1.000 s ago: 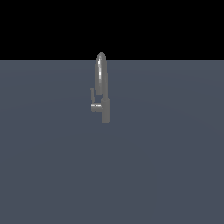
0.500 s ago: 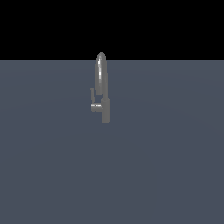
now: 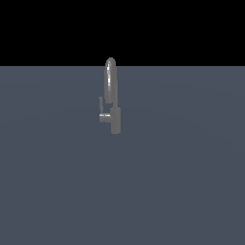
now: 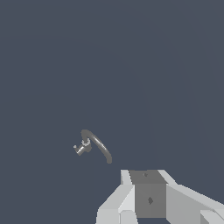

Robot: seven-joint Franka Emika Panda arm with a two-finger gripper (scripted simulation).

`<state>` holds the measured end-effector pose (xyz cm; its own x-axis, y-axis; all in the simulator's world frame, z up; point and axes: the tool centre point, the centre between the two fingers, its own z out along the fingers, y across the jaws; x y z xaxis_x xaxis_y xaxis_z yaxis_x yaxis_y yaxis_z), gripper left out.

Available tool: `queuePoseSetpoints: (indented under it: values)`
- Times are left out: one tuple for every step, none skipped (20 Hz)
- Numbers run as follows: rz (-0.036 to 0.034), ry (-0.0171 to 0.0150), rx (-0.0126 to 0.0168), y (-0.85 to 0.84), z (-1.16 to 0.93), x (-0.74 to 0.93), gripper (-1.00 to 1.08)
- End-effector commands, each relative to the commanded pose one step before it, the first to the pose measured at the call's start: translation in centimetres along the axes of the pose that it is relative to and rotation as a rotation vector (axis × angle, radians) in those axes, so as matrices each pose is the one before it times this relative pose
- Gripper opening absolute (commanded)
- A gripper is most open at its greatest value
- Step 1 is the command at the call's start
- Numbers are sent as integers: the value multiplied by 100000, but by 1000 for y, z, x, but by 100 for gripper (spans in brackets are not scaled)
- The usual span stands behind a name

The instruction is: Turn on the faucet by rotating a designated handle.

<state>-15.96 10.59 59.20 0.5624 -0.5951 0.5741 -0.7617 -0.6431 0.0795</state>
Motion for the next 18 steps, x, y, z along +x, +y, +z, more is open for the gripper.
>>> queuePoseSetpoints:
  values:
    - [4392,3745,-2046,-1884,189,-213,-100]
    - [1608,1396,-864,-770,160,-139,-100]
    - [1568,1349,-865,-779,202,-162,-100]
    - [1530,1302,-867,-787,244,-185,-100]
    - [1493,1253,-870,-793,286,-209,-100]
    - [1457,1203,-874,-798,329,-234,-100]
    - [1421,1152,-877,-802,372,-259,-100]
    - [1388,1100,-882,-804,415,-284,-100]
    - [1354,1046,-887,-805,458,-309,-100]
    - [1324,993,-894,-804,501,-334,-100]
    - [1293,937,-900,-801,544,-359,-100]
    - [1266,882,-909,-797,587,-384,-100]
    - [1238,824,-917,-791,629,-408,-100]
    - [1214,767,-927,-784,671,-432,-100]
    - [1189,708,-937,-775,713,-456,-100]
    - [1169,650,-949,-765,754,-479,-100]
    - [1148,589,-961,-753,795,-502,-100]
    - [1131,530,-976,-739,836,-524,-100]
